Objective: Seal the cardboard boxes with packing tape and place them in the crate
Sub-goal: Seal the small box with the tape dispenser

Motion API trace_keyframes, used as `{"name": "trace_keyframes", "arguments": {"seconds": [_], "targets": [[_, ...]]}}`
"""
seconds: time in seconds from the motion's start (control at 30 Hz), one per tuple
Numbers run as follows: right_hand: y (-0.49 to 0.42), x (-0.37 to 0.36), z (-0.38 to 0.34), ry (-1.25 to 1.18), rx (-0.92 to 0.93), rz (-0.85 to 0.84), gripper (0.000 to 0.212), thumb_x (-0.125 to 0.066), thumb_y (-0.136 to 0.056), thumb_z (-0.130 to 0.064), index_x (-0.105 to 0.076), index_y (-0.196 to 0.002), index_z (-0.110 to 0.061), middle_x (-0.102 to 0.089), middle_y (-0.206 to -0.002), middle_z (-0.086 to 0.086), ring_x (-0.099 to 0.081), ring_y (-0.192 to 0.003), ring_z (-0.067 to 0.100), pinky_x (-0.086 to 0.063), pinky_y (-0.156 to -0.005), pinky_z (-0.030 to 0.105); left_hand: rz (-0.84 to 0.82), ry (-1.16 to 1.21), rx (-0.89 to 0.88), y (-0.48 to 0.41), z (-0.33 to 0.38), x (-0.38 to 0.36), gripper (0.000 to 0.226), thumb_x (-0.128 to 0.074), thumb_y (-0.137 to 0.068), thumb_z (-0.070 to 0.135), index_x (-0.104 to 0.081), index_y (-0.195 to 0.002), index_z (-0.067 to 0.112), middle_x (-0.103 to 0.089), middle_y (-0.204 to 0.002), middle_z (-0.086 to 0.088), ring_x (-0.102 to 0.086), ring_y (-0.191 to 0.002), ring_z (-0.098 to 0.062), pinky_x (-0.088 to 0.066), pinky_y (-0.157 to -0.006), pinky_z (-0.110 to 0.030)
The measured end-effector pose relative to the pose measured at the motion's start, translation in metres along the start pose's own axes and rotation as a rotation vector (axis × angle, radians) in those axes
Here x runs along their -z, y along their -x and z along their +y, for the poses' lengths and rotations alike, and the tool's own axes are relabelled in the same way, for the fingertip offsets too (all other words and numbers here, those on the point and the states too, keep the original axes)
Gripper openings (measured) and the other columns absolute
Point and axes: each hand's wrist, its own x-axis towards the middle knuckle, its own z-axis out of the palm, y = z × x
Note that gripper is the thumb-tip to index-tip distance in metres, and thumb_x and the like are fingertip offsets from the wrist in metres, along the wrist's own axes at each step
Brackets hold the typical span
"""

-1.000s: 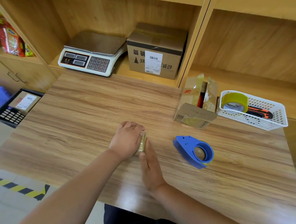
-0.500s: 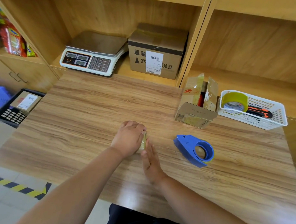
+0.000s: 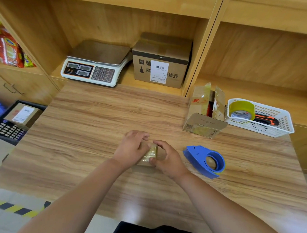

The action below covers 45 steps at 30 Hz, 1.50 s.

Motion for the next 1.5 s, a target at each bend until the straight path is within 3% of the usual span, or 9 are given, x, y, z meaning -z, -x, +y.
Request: {"name": "trace_keyframes", "arguments": {"seconds": [0.17,0.3,0.53,0.67,0.8,0.9,1.17,1.37,1.5], "targets": [[-0.004,-0.005,-0.006,-0.057,-0.001,0.091,0.039,-0.083,-0.070,-0.020,-0.060,-0.100,-0.033,-0.064,-0.108,-0.009,-0.057,-0.106,0.005,-0.044,-0.092,0.020,-0.195,0.096,0.009,0.003,-0.020,0.003,0.053,-0.071,-0.079,0.043,-0.056,-0.123,0.018,-0.055,-0.115,0.006,-0.050,-0.112,-0.012,-0.040,-0.097,-0.028],[-0.010,-0.006,-0.012,-0.093,-0.043,0.137,0.031,-0.078,-0.072,-0.004,-0.062,-0.088,-0.026,-0.064,-0.089,-0.009,-0.058,-0.082,-0.006,-0.043,-0.076,0.013,-0.290,0.144,0.016,-0.002,-0.022,0.010,0.083,-0.068,-0.055,0.066,-0.055,-0.124,0.022,-0.048,-0.109,0.015,-0.048,-0.106,-0.003,-0.037,-0.089,-0.018],[-0.023,-0.014,-0.021,-0.128,-0.050,0.267,0.013,-0.072,-0.080,-0.002,-0.062,-0.071,-0.004,-0.065,-0.071,-0.004,-0.057,-0.066,-0.001,-0.046,-0.066,0.015,-0.229,0.274,0.053,-0.011,-0.029,0.005,0.042,-0.079,-0.073,0.030,-0.062,-0.110,0.020,-0.056,-0.104,0.009,-0.052,-0.102,-0.007,-0.038,-0.086,-0.016],[-0.023,-0.015,-0.015,-0.010,-0.046,0.237,0.013,-0.073,-0.081,-0.011,-0.063,-0.079,-0.020,-0.061,-0.072,-0.013,-0.053,-0.066,-0.004,-0.044,-0.068,0.017,-0.196,0.349,0.024,-0.010,-0.028,0.005,0.025,-0.073,-0.080,0.018,-0.065,-0.103,0.013,-0.056,-0.095,0.008,-0.052,-0.094,-0.006,-0.032,-0.079,-0.003],[-0.013,-0.017,-0.008,0.112,-0.134,0.092,0.042,-0.080,-0.070,-0.030,-0.059,-0.107,-0.027,-0.063,-0.101,-0.007,-0.058,-0.093,0.010,-0.050,-0.082,0.030,-0.199,0.366,-0.009,-0.008,-0.026,0.006,0.011,-0.062,-0.088,0.014,-0.064,-0.099,0.015,-0.055,-0.092,0.010,-0.051,-0.092,-0.007,-0.035,-0.078,-0.010],[-0.010,-0.020,-0.011,0.147,-0.164,0.052,0.058,-0.082,-0.063,-0.041,-0.053,-0.113,-0.032,-0.058,-0.109,-0.011,-0.054,-0.099,0.004,-0.046,-0.085,0.024,-0.211,0.368,0.004,-0.007,-0.026,0.007,0.012,-0.055,-0.093,0.011,-0.064,-0.100,0.014,-0.056,-0.095,0.007,-0.051,-0.094,-0.008,-0.037,-0.080,-0.015],[-0.012,-0.032,-0.013,0.155,-0.081,0.276,0.019,-0.077,-0.075,-0.033,-0.059,-0.081,-0.027,-0.047,-0.054,-0.018,-0.041,-0.052,0.001,-0.033,-0.052,0.018,-0.225,0.380,-0.023,-0.006,-0.033,0.005,0.022,-0.044,-0.098,0.010,-0.064,-0.103,0.018,-0.055,-0.097,0.014,-0.048,-0.095,0.009,-0.031,-0.081,-0.002],[-0.011,-0.037,-0.013,0.172,-0.080,0.327,0.013,-0.069,-0.084,-0.030,-0.059,-0.078,-0.026,-0.042,-0.054,-0.009,-0.036,-0.051,0.006,-0.033,-0.055,0.029,-0.306,0.422,-0.011,-0.008,-0.040,0.007,0.016,-0.051,-0.096,0.018,-0.058,-0.109,0.024,-0.053,-0.104,0.014,-0.052,-0.101,-0.003,-0.033,-0.080,-0.005],[-0.009,-0.039,-0.018,0.227,-0.075,0.329,0.012,-0.065,-0.087,-0.028,-0.059,-0.082,-0.020,-0.048,-0.061,-0.002,-0.042,-0.057,0.012,-0.040,-0.058,0.035,-0.483,0.349,0.000,-0.011,-0.056,0.025,0.078,-0.069,-0.065,0.061,-0.042,-0.133,0.031,-0.044,-0.120,0.025,-0.047,-0.107,0.007,-0.030,-0.076,0.004]]}}
